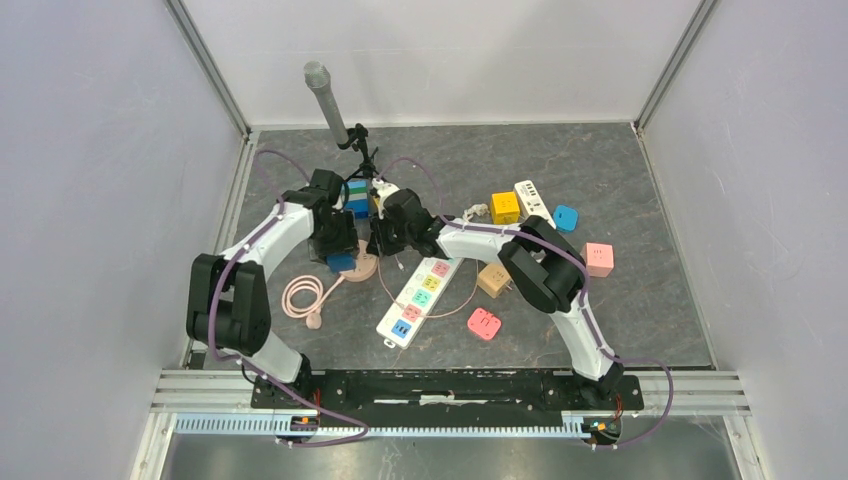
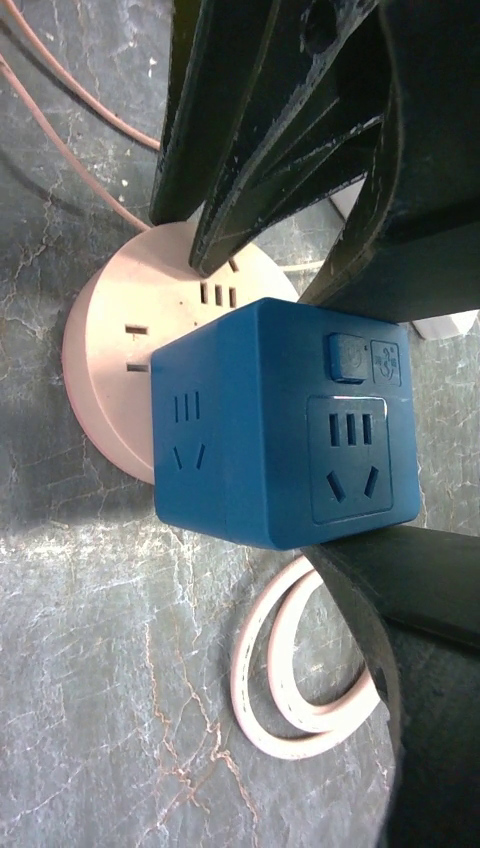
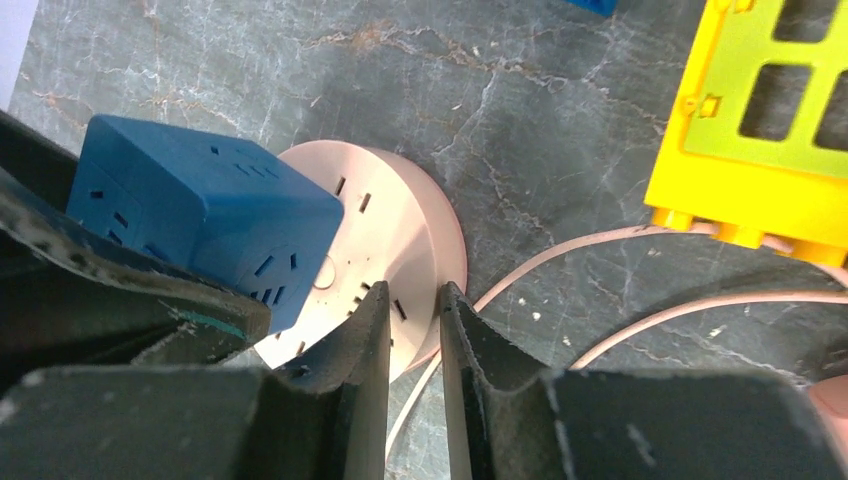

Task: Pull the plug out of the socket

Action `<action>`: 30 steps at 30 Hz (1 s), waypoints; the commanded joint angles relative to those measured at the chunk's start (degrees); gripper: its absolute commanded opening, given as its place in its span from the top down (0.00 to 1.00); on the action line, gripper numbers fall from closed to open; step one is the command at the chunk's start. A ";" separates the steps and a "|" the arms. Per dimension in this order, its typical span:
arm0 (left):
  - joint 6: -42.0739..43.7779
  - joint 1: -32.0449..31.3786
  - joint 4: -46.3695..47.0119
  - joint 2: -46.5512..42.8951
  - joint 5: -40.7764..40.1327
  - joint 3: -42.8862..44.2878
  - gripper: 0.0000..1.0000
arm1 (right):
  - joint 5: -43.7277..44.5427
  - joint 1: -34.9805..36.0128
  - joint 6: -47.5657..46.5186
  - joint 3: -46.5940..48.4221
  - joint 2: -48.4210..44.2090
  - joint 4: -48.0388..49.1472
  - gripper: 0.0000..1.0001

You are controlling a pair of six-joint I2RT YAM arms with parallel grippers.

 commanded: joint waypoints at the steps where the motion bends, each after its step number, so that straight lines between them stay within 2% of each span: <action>1: -8.80 -5.78 6.67 3.40 2.20 1.10 0.98 | 3.75 1.58 -4.50 -3.43 8.08 -16.78 0.75; 5: -5.25 -4.93 3.51 2.05 1.27 2.07 0.98 | 3.28 1.59 -5.08 -4.02 8.07 -16.81 0.75; 9: -0.08 0.17 3.65 -1.22 12.31 1.17 0.98 | -1.92 1.68 -6.69 -6.12 7.17 -13.37 0.73; 13: -1.81 1.14 6.38 -1.59 20.40 1.02 0.98 | -3.30 2.33 -7.93 -5.59 7.36 -12.97 0.70; 15: -4.17 0.18 7.71 -0.96 18.62 1.22 0.98 | -3.01 2.72 -8.19 -4.59 7.73 -13.82 0.69; 19: -7.33 -2.94 5.45 0.62 8.42 2.95 0.98 | -1.35 3.19 -8.55 -3.45 8.26 -15.45 0.68; 24: -3.87 -3.15 0.99 0.63 3.86 4.03 0.98 | -0.20 3.18 -8.83 -3.87 8.37 -16.46 0.66; 30: 3.56 -0.45 0.44 -1.28 19.92 3.56 0.98 | -1.01 3.18 -9.46 -3.53 8.99 -16.94 0.63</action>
